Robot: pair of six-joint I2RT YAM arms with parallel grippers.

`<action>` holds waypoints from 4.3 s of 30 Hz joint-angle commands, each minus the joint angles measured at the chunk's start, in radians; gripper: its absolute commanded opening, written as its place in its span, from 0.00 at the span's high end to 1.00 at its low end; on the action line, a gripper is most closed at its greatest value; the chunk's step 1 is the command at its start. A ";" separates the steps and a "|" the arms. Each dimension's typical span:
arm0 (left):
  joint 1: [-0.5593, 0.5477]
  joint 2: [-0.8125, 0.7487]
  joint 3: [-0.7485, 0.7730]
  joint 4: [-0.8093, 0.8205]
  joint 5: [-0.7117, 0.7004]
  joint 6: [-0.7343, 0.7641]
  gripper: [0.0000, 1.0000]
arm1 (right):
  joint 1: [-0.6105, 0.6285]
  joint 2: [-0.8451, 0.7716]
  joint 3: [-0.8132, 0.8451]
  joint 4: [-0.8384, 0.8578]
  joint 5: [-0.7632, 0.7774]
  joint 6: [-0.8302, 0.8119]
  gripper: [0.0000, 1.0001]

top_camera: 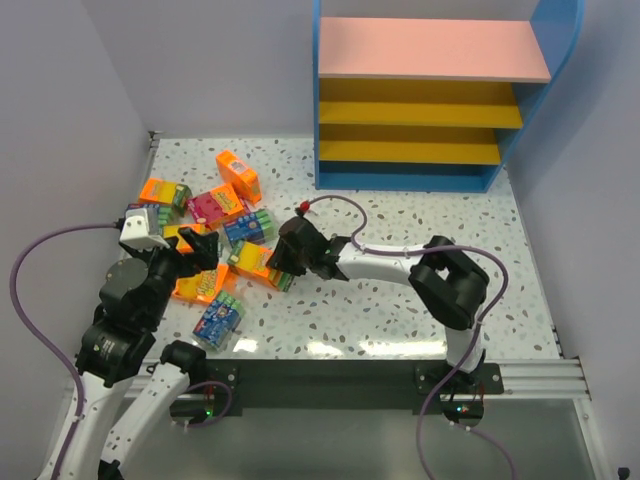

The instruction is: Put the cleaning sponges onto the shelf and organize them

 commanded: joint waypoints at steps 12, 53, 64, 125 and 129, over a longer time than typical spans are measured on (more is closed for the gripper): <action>0.000 0.004 0.010 -0.013 0.014 -0.013 0.00 | -0.054 -0.126 -0.225 -0.016 0.061 0.033 1.00; 0.000 0.124 0.033 0.110 0.127 -0.031 0.00 | -1.111 -0.889 -0.317 0.050 -0.185 0.060 1.00; 0.000 0.114 0.007 0.118 0.133 -0.045 0.00 | -1.163 -0.883 -0.434 0.122 -0.271 0.089 1.00; 0.000 0.051 0.070 -0.028 0.047 -0.043 0.00 | -1.190 -0.030 -0.009 0.683 -0.054 0.201 1.00; 0.000 0.056 0.063 -0.023 0.049 -0.045 0.00 | -1.191 -0.030 -0.034 0.718 -0.077 0.207 0.77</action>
